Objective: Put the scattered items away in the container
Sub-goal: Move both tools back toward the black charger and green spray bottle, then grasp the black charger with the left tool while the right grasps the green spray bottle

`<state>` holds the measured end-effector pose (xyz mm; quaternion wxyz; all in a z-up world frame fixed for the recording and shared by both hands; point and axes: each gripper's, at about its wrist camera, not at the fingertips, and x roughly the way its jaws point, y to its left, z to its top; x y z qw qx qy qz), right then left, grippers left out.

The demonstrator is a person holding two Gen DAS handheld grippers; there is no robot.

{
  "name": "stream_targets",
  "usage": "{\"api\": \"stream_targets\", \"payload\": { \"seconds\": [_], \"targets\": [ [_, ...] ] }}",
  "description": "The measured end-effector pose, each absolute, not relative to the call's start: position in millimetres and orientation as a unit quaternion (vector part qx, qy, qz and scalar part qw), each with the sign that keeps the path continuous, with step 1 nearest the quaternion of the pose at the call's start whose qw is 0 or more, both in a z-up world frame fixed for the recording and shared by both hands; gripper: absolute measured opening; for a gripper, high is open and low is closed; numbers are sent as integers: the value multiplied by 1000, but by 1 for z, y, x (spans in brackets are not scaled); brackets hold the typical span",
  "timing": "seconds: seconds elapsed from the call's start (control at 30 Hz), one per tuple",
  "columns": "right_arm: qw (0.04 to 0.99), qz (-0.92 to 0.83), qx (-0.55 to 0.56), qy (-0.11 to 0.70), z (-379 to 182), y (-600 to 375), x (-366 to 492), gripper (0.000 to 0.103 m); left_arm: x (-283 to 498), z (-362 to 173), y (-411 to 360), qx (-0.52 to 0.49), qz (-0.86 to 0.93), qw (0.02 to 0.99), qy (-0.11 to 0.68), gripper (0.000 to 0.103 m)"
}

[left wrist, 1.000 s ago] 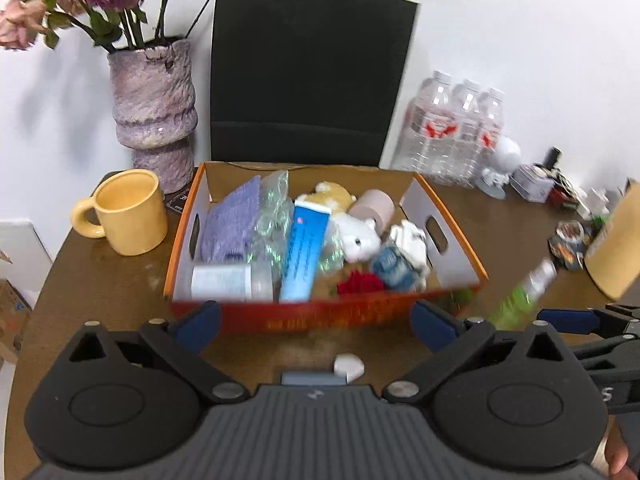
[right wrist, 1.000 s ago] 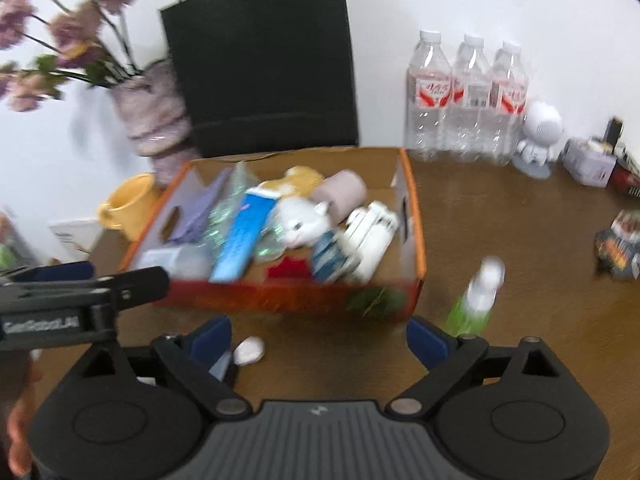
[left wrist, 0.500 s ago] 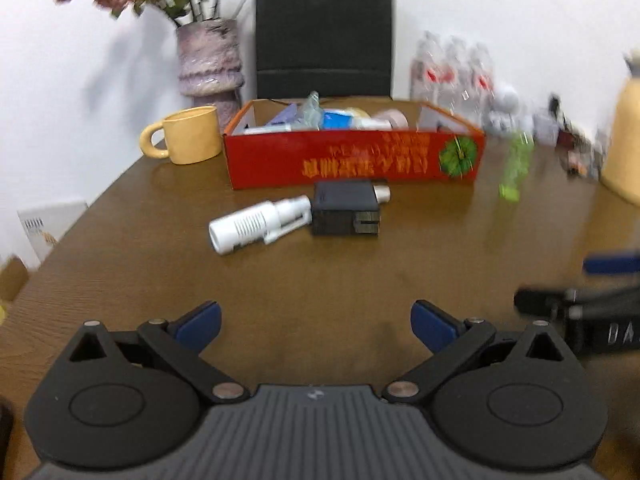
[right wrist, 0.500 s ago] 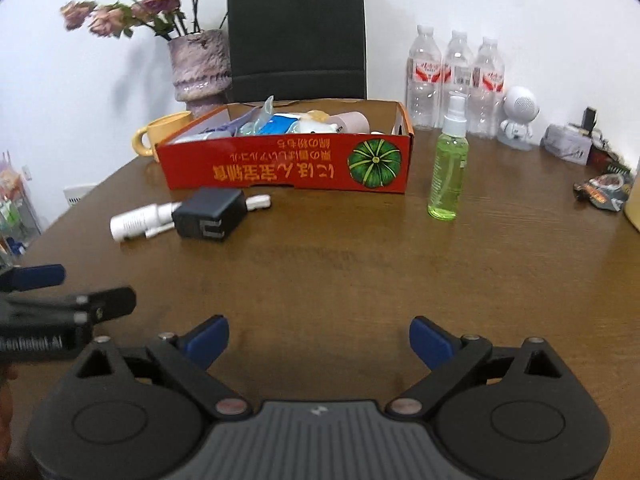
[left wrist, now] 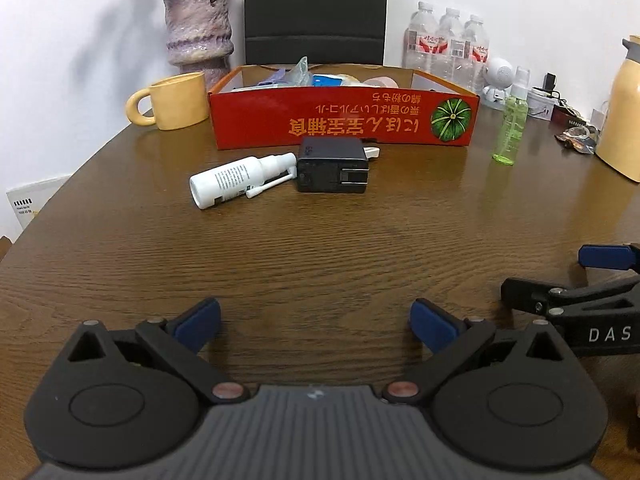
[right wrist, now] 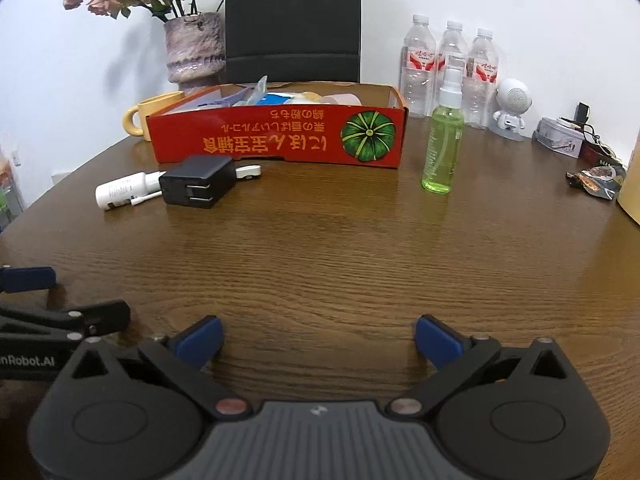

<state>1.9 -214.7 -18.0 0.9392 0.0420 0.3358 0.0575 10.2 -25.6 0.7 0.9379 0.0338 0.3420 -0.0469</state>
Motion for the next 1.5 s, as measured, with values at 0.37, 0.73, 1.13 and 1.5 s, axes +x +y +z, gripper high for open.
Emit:
{"api": "stream_targets", "payload": {
  "seconds": [0.37, 0.73, 1.13, 1.5],
  "targets": [
    [939, 63, 42, 335, -17, -214, 2, 103, 12, 1, -28, 29, -34, 939, 342, 103],
    [939, 63, 44, 335, -17, -215, 2, 103, 13, 2, -29, 30, -35, 938, 343, 103],
    [947, 51, 34, 317, -9, -232, 33, 103, 38, 17, -38, 56, -68, 949, 303, 103],
    [964, 30, 15, 265, 13, -283, 111, 95, 151, 15, -75, 83, -63, 943, 316, 87]
  ]
}}
